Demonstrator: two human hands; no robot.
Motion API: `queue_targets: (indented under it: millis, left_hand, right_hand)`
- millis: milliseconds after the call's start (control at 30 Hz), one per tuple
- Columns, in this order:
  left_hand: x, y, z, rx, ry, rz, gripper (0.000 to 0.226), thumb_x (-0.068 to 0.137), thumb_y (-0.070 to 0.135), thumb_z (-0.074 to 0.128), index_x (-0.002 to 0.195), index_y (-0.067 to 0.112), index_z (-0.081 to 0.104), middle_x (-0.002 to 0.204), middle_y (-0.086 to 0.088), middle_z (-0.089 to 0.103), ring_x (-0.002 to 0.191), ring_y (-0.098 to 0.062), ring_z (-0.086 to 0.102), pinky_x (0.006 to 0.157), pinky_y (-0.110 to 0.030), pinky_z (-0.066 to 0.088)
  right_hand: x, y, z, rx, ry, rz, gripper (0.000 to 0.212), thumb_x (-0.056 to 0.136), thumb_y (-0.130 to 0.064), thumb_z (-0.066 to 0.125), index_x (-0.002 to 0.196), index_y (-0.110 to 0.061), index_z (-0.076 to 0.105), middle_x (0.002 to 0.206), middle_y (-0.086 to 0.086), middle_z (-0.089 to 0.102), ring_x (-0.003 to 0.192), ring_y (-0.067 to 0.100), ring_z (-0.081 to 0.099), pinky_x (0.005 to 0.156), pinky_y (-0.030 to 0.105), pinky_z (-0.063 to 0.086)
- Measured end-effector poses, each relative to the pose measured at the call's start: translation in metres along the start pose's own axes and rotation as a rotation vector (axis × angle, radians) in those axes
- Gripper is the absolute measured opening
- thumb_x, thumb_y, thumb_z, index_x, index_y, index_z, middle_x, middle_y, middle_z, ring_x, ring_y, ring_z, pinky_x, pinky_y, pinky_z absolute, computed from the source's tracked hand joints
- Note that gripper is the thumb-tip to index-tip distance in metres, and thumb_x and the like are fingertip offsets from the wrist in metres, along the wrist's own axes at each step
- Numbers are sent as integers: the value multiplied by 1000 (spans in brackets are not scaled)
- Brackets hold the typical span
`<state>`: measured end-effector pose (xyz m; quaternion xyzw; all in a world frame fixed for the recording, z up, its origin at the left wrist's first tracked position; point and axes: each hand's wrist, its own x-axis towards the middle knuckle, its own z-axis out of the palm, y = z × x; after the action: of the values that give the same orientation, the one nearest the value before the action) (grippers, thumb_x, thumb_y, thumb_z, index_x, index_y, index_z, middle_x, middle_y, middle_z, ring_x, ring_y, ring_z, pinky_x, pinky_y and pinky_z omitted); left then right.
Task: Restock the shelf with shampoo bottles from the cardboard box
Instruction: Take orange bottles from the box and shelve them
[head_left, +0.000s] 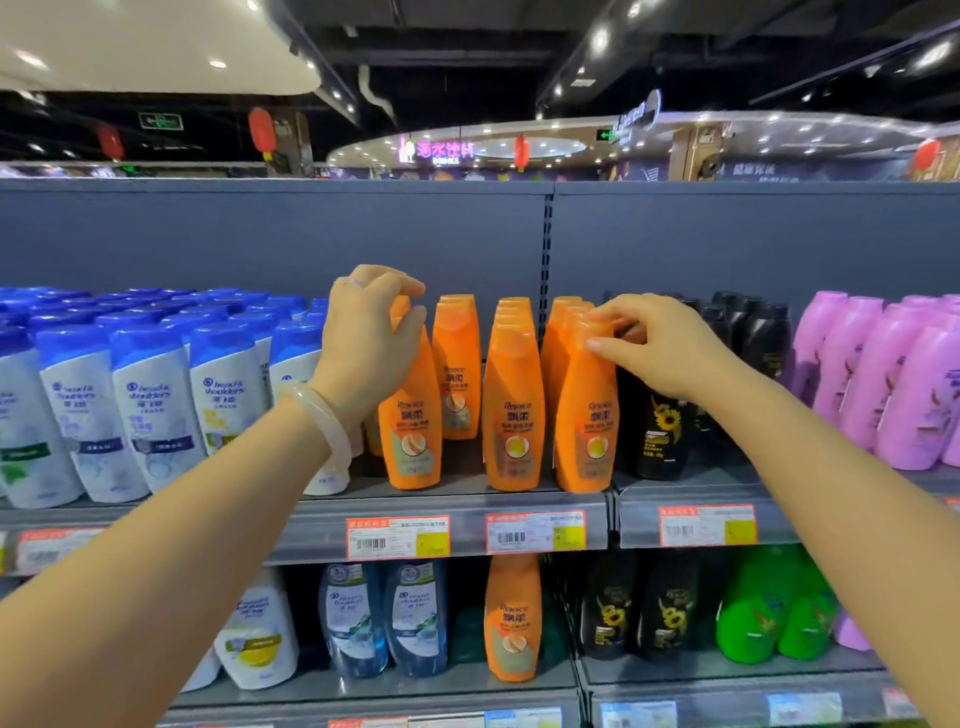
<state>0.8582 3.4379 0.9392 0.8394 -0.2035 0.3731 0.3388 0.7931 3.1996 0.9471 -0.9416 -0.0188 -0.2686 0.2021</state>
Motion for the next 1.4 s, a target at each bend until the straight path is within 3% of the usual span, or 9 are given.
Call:
queue_targets:
  millis: [100,233,333,567,667,900,1167,1300,1400]
  left_hand:
    - [1,-9,0,38,-56,-37,30,91,18,53,120,11,59,129,-10,51,123,-27,43,96,-34,38]
    - [1,-13,0,39,-118,-113,37,92,24,52,127,12,54,134,-11,47,122,-26,46,86,-26,37]
    - [1,-14,0,46,-157,-128,42,92,28,53,132,14,50,136,-11,45,123,-27,46,86,-27,38]
    - [3,-9,4,192,-208,-166,54,87,47,55,131,18,48,130,-9,52,114,-28,55,83,-35,49]
    - [6,-2,6,292,-213,-171,56,84,54,54,126,17,50,122,-8,58,106,-26,59,75,-35,49]
    - [21,4,7,244,-289,-126,28,85,28,59,111,16,59,105,-7,63,85,-20,52,66,-30,41]
    - [21,-4,5,140,-278,-156,34,82,37,64,109,17,62,105,-5,64,84,-17,54,64,-26,41]
    - [26,2,11,102,-284,-135,36,80,39,66,109,17,64,111,-6,64,98,-23,59,74,-31,49]
    - [32,12,19,90,-281,-107,37,80,41,65,109,17,64,110,-5,65,98,-23,59,73,-30,46]
  right_hand:
    - [3,-3,1,-21,7,2,39,89,-31,58,126,-18,54,130,7,53,114,22,54,85,28,41]
    - [5,-8,6,-43,28,6,39,88,-31,58,124,-15,53,129,9,51,114,25,54,82,27,39]
    - [3,-7,7,-44,0,19,47,81,-35,67,120,-16,49,129,8,52,115,25,53,82,30,41]
    - [1,-10,10,-53,19,41,52,76,-36,72,116,-15,46,129,8,53,114,26,54,84,34,45]
    - [2,-11,11,-53,30,53,52,76,-37,72,116,-13,47,129,8,53,114,26,53,84,34,45]
    - [4,-11,13,-52,43,79,55,77,-39,71,118,-14,45,130,10,52,114,28,53,83,36,46]
    - [6,-12,15,-54,38,86,55,76,-39,71,119,-14,45,130,10,52,114,28,53,83,36,46]
    - [7,-12,13,-56,29,88,55,76,-38,71,118,-14,45,130,11,52,114,29,53,84,38,47]
    - [7,-11,14,-53,22,89,56,76,-39,71,119,-14,45,130,11,51,114,29,53,83,38,48]
